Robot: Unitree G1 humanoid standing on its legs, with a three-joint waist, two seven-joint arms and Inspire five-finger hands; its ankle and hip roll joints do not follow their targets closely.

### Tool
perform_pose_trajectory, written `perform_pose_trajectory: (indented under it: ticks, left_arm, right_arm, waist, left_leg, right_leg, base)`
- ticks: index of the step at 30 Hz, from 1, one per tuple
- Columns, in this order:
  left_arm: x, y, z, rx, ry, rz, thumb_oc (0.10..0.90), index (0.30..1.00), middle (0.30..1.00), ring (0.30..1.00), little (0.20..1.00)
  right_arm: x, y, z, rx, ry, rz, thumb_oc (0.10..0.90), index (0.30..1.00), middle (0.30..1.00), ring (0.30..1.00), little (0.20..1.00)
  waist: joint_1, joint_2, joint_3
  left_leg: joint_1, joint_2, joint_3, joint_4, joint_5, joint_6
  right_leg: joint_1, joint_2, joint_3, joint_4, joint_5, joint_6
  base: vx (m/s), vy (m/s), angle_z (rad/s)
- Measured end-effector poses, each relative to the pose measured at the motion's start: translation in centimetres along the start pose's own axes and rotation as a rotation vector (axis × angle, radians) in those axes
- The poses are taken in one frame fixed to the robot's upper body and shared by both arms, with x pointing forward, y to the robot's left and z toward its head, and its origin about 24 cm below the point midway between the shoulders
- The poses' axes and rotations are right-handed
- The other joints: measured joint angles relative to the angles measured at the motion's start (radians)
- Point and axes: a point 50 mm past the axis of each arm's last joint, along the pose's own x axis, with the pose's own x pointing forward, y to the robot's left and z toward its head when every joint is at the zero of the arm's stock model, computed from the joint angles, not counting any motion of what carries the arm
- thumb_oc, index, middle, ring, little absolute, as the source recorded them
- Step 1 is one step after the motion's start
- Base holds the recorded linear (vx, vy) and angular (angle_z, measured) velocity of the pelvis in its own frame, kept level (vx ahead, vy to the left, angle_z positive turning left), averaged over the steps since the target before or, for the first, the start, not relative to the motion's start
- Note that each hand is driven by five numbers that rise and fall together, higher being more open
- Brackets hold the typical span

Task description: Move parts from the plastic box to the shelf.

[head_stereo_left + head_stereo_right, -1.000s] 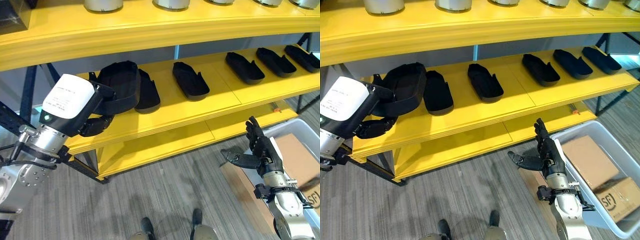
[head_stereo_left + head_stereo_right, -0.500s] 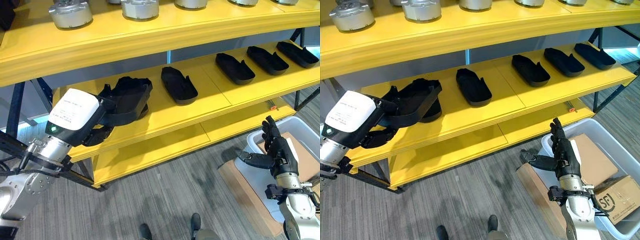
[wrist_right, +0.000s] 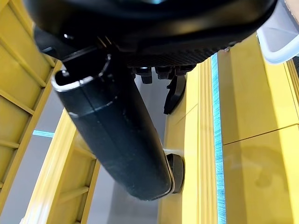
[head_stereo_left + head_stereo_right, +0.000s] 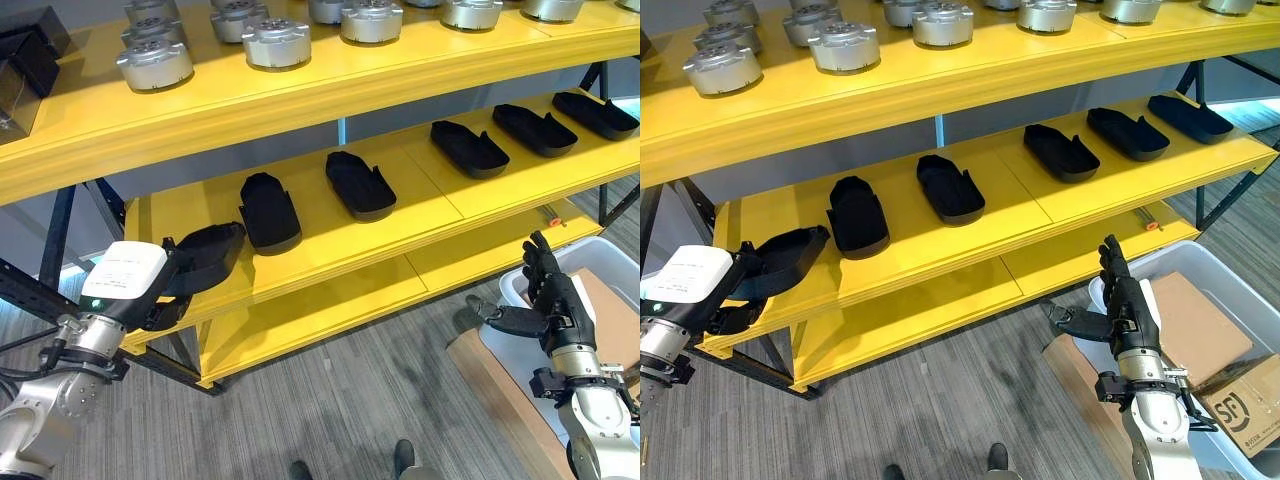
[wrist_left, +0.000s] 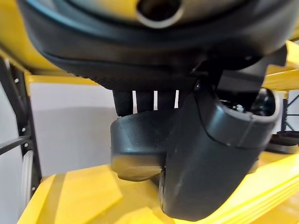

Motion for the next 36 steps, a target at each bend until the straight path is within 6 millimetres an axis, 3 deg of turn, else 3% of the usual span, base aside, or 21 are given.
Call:
perform_pose_trajectory:
  ticks: [8, 10, 18, 26, 36]
  left_arm:
    - [0.6, -1.5, -1.0, 0.032, 0.065, -0.054, 0.400, 0.300, 0.300, 0.300, 0.300]
    - [1.3, -2.7, -1.3, 0.053, 0.073, -0.106, 0.400, 0.300, 0.300, 0.300, 0.300]
    - [1.5, -3.3, -2.1, 0.072, 0.116, -0.122, 0.400, 0.300, 0.300, 0.300, 0.300]
    - [3.0, -3.8, -2.3, 0.089, 0.124, -0.136, 0.400, 0.300, 0.300, 0.300, 0.300]
    - [2.9, -4.4, -3.5, 0.103, 0.184, -0.171, 0.400, 0.300, 0.300, 0.300, 0.300]
  right_arm:
    - [0.0, 0.1, -0.1, 0.000, 0.002, 0.003, 0.900, 1.000, 1.000, 1.000, 1.000]
    - [0.2, 0.5, -0.1, 0.000, 0.004, 0.025, 0.900, 1.000, 1.000, 1.000, 1.000]
    - [0.1, 1.1, -0.3, 0.002, 0.013, 0.055, 0.900, 1.000, 1.000, 1.000, 1.000]
    - [-0.1, 1.5, -0.9, 0.002, 0.038, 0.078, 0.900, 1.000, 1.000, 1.000, 1.000]
    - [-0.4, 2.4, -1.4, 0.009, 0.064, 0.128, 0.900, 1.000, 1.000, 1.000, 1.000]
  waist:
    - [-0.006, -0.004, -0.003]
    - [-0.008, -0.007, -0.004]
    - [-0.034, -0.026, -0.013]
    - [-0.042, -0.027, -0.012]
    - [-0.054, -0.037, -0.006]
  left_leg:
    - [-0.001, 0.000, 0.001, 0.000, 0.000, 0.000]
    - [-0.002, 0.000, 0.006, -0.001, 0.000, 0.000]
    - [-0.016, 0.001, 0.033, -0.002, 0.001, 0.001]
    - [-0.016, 0.004, 0.036, -0.002, 0.001, 0.000]
    - [-0.035, 0.008, 0.055, -0.002, 0.001, 0.000]
  right_leg:
    - [-0.002, 0.000, 0.000, 0.000, -0.001, 0.000]
    - [-0.007, 0.000, 0.006, 0.000, -0.001, 0.000]
    - [-0.038, 0.004, 0.033, 0.000, 0.004, -0.002]
    - [-0.040, 0.005, 0.036, -0.001, 0.005, -0.003]
    - [-0.071, 0.010, 0.049, -0.001, 0.010, -0.005]
  base:
    - [0.00, -0.001, 0.00]
    - [0.01, -0.005, -0.07]
    - [0.00, -0.004, -0.10]
    - [0.00, -0.001, -0.01]
    - [0.00, -0.010, -0.06]
